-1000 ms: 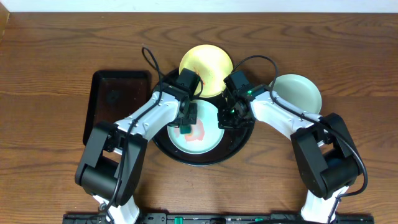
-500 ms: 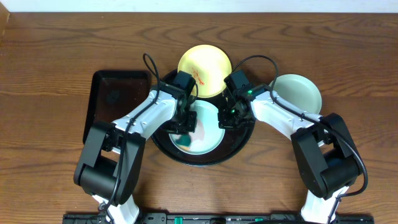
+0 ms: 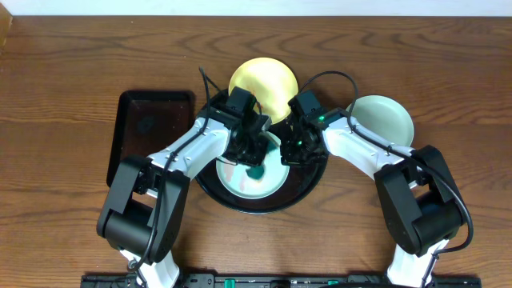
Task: Clean dirty plates on tray and stack at the side
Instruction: 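Scrub the second pale green plate with the sponge in the left gripper, then lift the second pale green plate with the right gripper toward the right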
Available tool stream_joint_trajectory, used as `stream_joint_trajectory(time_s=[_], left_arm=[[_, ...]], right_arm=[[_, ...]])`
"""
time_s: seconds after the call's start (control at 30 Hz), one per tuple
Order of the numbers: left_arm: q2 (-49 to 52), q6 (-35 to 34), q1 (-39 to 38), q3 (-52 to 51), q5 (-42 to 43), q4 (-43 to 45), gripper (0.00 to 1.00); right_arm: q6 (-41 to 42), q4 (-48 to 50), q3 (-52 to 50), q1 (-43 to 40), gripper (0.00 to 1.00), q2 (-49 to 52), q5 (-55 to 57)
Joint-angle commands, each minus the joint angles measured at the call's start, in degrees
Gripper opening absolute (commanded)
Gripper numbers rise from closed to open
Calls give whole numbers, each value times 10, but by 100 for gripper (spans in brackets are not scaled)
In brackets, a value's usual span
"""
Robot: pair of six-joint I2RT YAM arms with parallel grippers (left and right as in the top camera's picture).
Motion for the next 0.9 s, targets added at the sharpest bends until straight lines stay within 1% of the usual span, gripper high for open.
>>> stream_joint_trajectory(time_s=[0.0,0.03,0.13,0.2,0.27,0.43,0.73,0.8,0.87], left_arm=[[8,12,2,-5,-144,19,7],[8,5,2,-5,-174,20,8],[7,-47,2,-4,-282,7,8],[5,-59,2,2,-304,-13,7],[1,-64,2,12,-305,-39,7],[-16,-104,2,46,-305,-113,7],[-32,-146,16,147,-302,-288,7],[-32,-157,27,160,-299,-310,7],[-32,-156,40,160,-287,-312,8]], right_arm=[[-6,-5,-2,10,1,15,22],[-6,-5,-2,10,1,15,22],[-6,-10,-2,10,1,15,30],[-6,-14,-2,10,1,15,36],[-6,-14,-2,10,1,15,39],[-6,-14,-2,10,1,15,41],[-4,-17,-1,10,1,14,47],[-4,-21,3,10,1,12,47],[-18,-29,10,10,1,4,49]])
